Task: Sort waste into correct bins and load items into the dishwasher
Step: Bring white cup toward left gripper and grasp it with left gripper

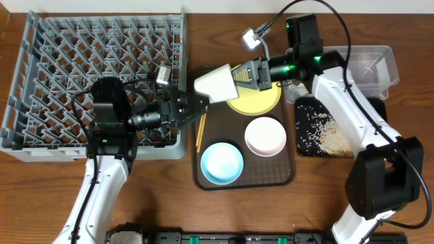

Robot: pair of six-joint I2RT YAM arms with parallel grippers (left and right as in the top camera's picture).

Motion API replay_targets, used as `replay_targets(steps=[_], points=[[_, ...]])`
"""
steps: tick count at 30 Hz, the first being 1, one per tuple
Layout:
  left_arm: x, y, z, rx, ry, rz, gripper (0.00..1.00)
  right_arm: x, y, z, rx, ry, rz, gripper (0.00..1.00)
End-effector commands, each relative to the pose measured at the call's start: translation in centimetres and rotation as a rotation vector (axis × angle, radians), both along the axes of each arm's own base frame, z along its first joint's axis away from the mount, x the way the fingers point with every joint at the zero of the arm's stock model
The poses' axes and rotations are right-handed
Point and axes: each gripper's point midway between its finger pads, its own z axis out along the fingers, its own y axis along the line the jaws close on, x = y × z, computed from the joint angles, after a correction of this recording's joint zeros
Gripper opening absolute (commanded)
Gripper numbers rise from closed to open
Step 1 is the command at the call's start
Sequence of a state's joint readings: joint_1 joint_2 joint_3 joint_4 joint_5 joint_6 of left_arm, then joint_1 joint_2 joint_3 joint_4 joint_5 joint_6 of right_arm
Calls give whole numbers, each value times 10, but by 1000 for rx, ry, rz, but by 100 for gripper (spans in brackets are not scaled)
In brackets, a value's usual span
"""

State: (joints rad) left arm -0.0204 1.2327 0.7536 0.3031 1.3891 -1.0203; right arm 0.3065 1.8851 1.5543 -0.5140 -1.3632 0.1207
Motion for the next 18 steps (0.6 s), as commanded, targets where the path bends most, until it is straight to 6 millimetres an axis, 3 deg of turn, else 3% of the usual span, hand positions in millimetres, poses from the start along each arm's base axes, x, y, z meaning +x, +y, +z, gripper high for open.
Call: replay_targets(steps=[1, 8, 18], points=[[-2, 0, 8, -4, -36, -21, 97, -7, 15, -16, -7, 22, 42, 1], [-2, 0, 8, -4, -36, -21, 97, -19, 36, -15, 0, 2, 90, 1], [-2, 0, 8, -4, -37, -20, 93, -21, 38, -20, -25, 26, 83, 1]])
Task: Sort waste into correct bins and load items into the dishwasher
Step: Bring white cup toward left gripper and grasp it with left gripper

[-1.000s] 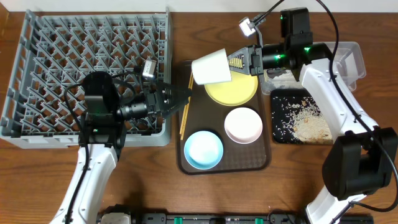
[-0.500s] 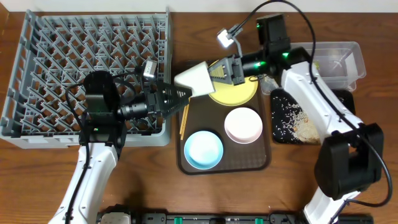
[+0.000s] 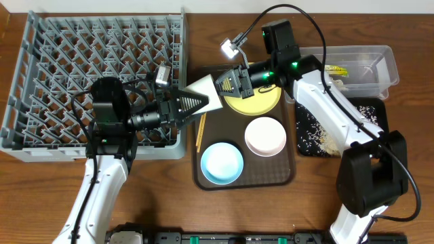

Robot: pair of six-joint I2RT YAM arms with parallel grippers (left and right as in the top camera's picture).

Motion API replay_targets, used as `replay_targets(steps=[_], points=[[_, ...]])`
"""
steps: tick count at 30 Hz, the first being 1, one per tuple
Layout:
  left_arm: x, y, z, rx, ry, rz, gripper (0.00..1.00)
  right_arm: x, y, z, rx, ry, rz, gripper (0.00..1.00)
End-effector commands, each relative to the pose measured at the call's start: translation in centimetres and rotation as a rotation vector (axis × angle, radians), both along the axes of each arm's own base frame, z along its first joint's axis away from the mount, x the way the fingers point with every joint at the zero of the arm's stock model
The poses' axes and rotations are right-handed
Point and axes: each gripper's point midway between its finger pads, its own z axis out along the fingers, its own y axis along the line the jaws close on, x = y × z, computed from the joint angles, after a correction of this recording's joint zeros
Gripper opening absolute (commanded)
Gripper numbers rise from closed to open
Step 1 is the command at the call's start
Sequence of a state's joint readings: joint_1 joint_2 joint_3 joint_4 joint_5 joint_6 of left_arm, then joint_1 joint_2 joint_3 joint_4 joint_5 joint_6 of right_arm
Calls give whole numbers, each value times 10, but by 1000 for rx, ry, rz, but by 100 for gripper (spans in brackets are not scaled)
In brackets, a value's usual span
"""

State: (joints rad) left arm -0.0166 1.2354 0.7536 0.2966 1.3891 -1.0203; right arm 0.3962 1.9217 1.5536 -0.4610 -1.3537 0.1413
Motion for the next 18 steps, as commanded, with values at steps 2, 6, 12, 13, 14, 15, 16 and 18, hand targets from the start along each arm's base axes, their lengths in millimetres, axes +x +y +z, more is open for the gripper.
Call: replay_targets(steps=[2, 6, 12, 13, 14, 15, 16, 18], points=[[-2, -1, 9, -4, -46, -24, 93, -6, 5, -8, -19, 28, 10, 1], [-1, 0, 9, -1, -47, -15, 93, -10, 5, -4, 0, 45, 32, 1], [1, 0, 9, 1, -55, -6, 93, -12, 4, -2, 12, 54, 44, 1], [1, 0, 10, 1, -58, -6, 93, -12, 4, -2, 12, 54, 44, 1], [1, 0, 10, 1, -58, -6, 93, -12, 4, -2, 11, 54, 44, 1], [1, 0, 10, 1, -58, -5, 93, -13, 4, -3, 10, 58, 44, 1], [1, 0, 10, 1, -58, -4, 93, -13, 3, -3, 8, 60, 44, 1], [2, 0, 10, 2, -58, 0, 94, -15, 2, -5, 4, 60, 47, 1]])
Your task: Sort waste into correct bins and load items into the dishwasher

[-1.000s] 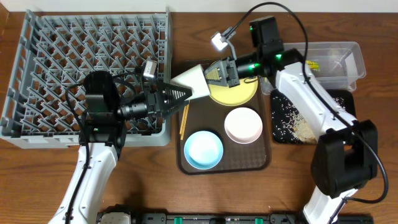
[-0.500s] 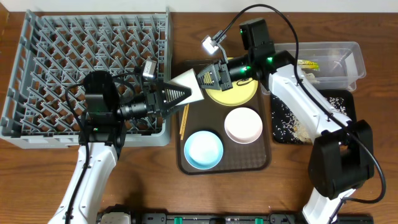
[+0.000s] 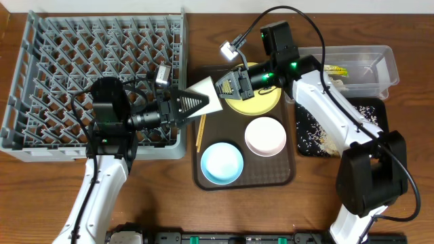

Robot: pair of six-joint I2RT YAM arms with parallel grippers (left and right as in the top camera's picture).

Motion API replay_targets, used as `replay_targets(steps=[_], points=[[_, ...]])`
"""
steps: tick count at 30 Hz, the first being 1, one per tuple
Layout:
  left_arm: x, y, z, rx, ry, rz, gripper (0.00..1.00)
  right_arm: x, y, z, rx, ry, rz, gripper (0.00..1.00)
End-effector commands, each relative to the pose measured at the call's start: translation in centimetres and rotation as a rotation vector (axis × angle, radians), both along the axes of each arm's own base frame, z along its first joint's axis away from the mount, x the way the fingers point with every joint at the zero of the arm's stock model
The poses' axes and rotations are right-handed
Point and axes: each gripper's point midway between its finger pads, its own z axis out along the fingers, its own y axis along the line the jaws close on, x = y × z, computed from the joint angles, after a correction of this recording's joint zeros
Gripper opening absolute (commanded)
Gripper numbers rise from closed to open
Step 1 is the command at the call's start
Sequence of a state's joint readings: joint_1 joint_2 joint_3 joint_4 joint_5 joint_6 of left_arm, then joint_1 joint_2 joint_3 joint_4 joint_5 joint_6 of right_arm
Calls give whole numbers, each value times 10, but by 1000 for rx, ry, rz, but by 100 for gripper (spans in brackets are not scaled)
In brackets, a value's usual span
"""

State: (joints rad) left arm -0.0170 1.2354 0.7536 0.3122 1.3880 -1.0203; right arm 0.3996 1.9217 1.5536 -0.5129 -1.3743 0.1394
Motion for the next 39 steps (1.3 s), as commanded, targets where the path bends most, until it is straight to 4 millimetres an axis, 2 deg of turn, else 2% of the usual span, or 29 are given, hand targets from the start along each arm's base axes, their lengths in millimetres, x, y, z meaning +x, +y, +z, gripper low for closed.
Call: replay_targets(steps=[1, 5, 7, 11, 17, 18, 20, 21, 23, 24, 25, 28, 32, 35, 39], points=[[2, 0, 8, 3, -42, 2, 93, -9, 3, -5, 8, 9, 32, 1], [3, 1, 7, 5, -42, 11, 93, -8, 1, -13, -30, 13, 11, 1], [3, 1, 7, 5, -42, 11, 89, -6, -1, -13, -28, 9, 7, 1], [3, 1, 7, 5, -42, 11, 68, -3, -4, -13, -28, 11, -2, 1], [6, 1, 7, 10, -42, 30, 52, -4, -4, -13, -28, 11, -1, 1], [7, 2, 6, 12, -42, 36, 52, -4, -4, -13, -28, 11, -1, 4], [8, 2, 6, 13, -42, 41, 52, -3, -4, -13, -28, 10, -1, 16], [8, 2, 6, 14, -47, 41, 52, -3, -4, -13, -28, 10, -1, 25], [8, 2, 6, 18, -63, 40, 49, -3, -4, -13, -29, 9, -2, 51], [8, 2, 6, 20, -72, 39, 48, -1, -4, -15, -38, 5, -12, 67], [9, 2, 6, 23, -82, 40, 47, 2, -6, -18, -57, -1, -30, 74], [11, 3, 5, 35, -110, 56, 45, 16, -14, -26, -109, 16, -95, 78], [20, 9, 4, 52, -132, 103, 42, 38, -37, -30, -133, 12, -174, 83], [32, 22, 1, 69, -124, 178, 38, 54, -59, -30, -132, 17, -233, 86], [49, 46, -15, 120, -76, 310, 38, 69, -84, -30, -134, 29, -297, 91]])
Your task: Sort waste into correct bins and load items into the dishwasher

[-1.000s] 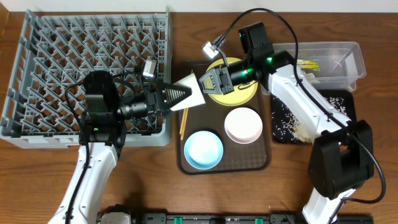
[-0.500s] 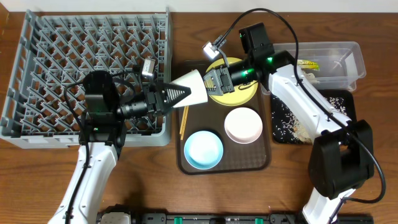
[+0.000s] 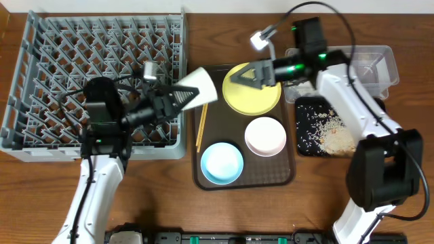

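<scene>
A white cup (image 3: 199,84) hangs tilted over the right edge of the grey dish rack (image 3: 41,74), and my left gripper (image 3: 184,97) is shut on it. My right gripper (image 3: 243,74) stands open and empty above the left part of the yellow plate (image 3: 261,98). The plate lies on the brown tray (image 3: 288,177) together with a pink bowl (image 3: 265,135), a blue bowl (image 3: 222,163) and a pair of chopsticks (image 3: 201,125) along the tray's left side.
A black tray (image 3: 327,129) with scattered rice lies right of the brown tray. Behind it stands a clear plastic bin (image 3: 363,64) with scraps in it. The dish rack fills the left half of the table.
My right gripper has let go of the white cup and now stands further right, over the yellow plate. The left gripper holds the cup alone, a little higher and nearer the rack.
First my right gripper held the white cup over the tray's back left corner, with the left gripper open just short of it. At the two following moments both grippers were on the cup. Now only the left one holds it, by the rack's edge.
</scene>
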Robot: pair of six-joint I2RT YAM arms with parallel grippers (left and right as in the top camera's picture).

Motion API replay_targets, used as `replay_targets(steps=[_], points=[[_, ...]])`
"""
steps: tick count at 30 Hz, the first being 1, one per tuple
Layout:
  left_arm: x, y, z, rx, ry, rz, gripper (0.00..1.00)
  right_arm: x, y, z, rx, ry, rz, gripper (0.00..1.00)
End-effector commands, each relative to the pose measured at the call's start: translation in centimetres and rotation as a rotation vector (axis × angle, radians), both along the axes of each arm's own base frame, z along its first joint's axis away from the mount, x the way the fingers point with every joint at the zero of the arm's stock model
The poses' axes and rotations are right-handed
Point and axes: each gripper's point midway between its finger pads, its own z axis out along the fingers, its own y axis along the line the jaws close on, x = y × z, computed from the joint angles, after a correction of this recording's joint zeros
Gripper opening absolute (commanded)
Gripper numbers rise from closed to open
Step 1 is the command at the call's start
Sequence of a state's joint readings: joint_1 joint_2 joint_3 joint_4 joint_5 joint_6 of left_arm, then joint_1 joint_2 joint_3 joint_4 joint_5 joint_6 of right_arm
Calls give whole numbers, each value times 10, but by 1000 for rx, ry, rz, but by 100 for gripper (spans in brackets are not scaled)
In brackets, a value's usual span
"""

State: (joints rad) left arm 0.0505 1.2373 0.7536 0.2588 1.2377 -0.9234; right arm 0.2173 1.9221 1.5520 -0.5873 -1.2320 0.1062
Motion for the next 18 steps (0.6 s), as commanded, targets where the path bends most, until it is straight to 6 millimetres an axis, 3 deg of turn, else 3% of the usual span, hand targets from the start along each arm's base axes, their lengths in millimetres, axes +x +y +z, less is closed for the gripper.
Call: replay_targets(steps=[1, 4, 9, 18], points=[[21, 25, -7, 71, -18, 147, 38, 10, -19, -6, -5, 25, -49, 93], [28, 41, -26, 130, 34, 231, 38, 16, -27, -10, -31, 25, -82, 99], [28, 59, -43, 285, 120, 309, 38, 17, -24, -17, -74, 24, -97, 99], [-9, 121, -36, 832, 328, 481, 38, 16, -17, -38, -204, 20, -131, 99]])
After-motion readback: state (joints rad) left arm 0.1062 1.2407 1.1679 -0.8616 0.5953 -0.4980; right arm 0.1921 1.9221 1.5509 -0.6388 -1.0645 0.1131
